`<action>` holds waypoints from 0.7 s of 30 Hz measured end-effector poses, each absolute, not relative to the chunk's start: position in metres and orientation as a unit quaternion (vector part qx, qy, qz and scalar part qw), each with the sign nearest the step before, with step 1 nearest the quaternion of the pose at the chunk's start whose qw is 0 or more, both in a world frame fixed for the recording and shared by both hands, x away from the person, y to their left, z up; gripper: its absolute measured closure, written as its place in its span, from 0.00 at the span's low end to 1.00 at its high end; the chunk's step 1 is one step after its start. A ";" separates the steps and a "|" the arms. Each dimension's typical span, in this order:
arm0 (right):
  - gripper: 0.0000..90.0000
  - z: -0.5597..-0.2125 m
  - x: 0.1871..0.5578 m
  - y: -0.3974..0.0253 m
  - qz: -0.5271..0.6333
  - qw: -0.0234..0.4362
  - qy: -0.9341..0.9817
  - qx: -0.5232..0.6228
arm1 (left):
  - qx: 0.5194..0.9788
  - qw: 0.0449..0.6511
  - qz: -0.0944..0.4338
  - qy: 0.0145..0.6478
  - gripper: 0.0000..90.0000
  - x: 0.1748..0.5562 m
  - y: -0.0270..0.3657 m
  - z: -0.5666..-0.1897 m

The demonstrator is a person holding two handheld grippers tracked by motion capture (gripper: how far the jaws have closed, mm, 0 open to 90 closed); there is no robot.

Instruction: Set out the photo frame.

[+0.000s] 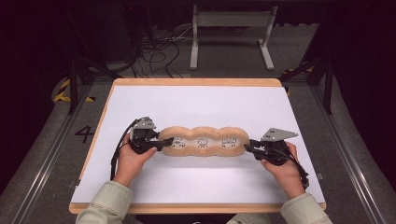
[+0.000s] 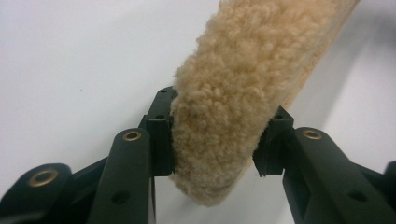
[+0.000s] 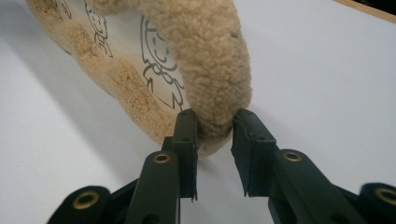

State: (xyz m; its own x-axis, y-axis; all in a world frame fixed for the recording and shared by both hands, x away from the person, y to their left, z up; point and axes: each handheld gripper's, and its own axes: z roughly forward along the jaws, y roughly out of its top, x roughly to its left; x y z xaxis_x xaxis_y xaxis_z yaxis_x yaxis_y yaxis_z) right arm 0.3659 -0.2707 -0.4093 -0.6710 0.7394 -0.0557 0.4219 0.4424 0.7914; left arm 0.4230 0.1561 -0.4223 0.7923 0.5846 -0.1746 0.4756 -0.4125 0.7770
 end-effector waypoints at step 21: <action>0.56 -0.402 0.366 -0.273 0.403 0.189 0.818 0.363 | 0.806 0.454 0.098 0.366 0.34 0.396 0.178 -0.416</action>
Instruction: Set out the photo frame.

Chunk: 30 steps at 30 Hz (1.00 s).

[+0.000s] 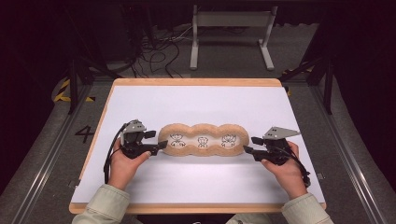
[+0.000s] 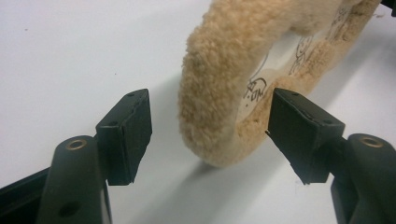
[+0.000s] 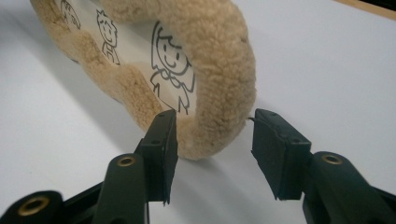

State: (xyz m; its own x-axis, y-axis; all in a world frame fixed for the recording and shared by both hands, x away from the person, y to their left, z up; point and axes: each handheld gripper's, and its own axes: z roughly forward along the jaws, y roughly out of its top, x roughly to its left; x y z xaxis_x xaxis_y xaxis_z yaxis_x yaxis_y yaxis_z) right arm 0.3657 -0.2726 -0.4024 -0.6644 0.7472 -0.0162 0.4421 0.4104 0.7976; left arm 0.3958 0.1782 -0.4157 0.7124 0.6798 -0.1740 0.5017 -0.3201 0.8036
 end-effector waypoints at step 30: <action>0.37 -0.389 0.349 -0.302 0.437 0.165 0.823 0.322 | 0.788 0.470 0.106 0.382 0.25 0.344 0.239 -0.432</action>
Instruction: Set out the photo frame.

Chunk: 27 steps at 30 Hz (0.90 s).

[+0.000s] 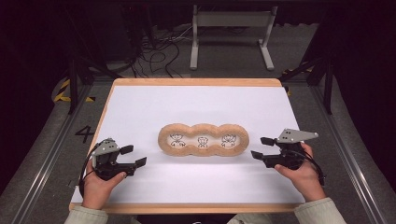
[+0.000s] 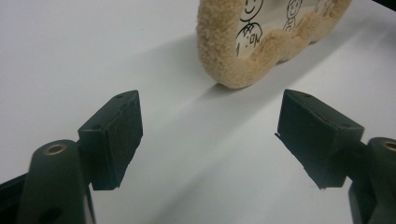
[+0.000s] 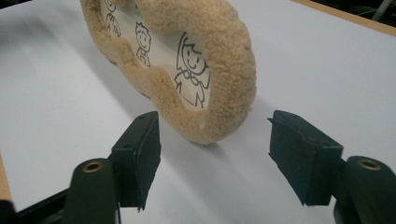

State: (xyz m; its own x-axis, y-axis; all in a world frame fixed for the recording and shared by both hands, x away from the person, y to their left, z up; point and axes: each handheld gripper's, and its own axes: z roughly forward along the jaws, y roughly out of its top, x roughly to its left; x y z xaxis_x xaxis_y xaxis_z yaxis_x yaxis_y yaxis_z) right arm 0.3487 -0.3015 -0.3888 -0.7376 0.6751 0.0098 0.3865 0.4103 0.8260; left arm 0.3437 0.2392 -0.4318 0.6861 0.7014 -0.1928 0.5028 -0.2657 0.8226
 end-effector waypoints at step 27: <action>0.31 -0.451 0.357 -0.330 0.415 0.148 0.823 0.359 | 0.796 0.429 0.099 0.416 0.25 0.361 0.239 -0.468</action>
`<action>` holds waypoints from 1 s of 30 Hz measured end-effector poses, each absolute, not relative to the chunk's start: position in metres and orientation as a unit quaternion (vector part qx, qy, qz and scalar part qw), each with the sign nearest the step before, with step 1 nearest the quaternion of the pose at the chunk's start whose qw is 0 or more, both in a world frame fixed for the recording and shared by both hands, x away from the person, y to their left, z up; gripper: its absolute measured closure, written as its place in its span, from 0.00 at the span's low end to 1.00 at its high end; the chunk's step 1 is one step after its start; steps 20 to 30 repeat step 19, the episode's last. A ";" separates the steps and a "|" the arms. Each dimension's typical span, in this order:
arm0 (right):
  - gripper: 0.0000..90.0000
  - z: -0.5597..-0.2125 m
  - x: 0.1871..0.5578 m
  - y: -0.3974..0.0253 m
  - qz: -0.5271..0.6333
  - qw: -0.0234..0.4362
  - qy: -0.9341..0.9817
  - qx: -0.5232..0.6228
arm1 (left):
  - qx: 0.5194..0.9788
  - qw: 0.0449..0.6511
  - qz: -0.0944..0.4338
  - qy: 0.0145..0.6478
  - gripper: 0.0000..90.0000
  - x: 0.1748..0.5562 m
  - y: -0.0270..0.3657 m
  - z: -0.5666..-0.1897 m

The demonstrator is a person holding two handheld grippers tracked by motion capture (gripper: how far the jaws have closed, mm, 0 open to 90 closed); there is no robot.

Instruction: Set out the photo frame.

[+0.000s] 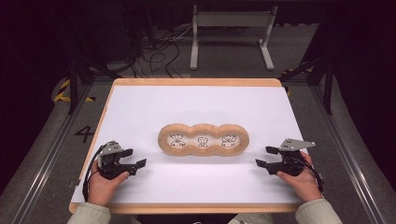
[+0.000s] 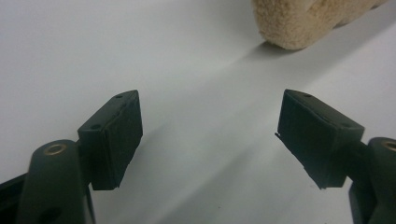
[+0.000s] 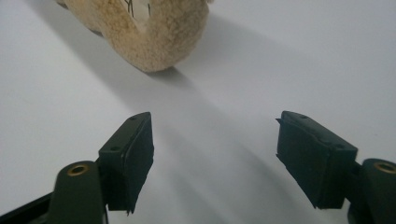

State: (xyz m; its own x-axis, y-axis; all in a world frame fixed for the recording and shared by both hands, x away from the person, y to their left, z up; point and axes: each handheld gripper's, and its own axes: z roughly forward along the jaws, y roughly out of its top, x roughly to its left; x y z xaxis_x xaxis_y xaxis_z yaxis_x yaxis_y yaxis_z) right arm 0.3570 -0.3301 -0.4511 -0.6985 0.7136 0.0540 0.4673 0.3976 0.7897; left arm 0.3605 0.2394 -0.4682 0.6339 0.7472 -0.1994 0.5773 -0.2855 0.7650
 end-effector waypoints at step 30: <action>0.30 -0.452 0.359 -0.317 0.403 0.144 0.833 0.349 | 0.805 0.409 0.104 0.418 0.24 0.357 0.235 -0.469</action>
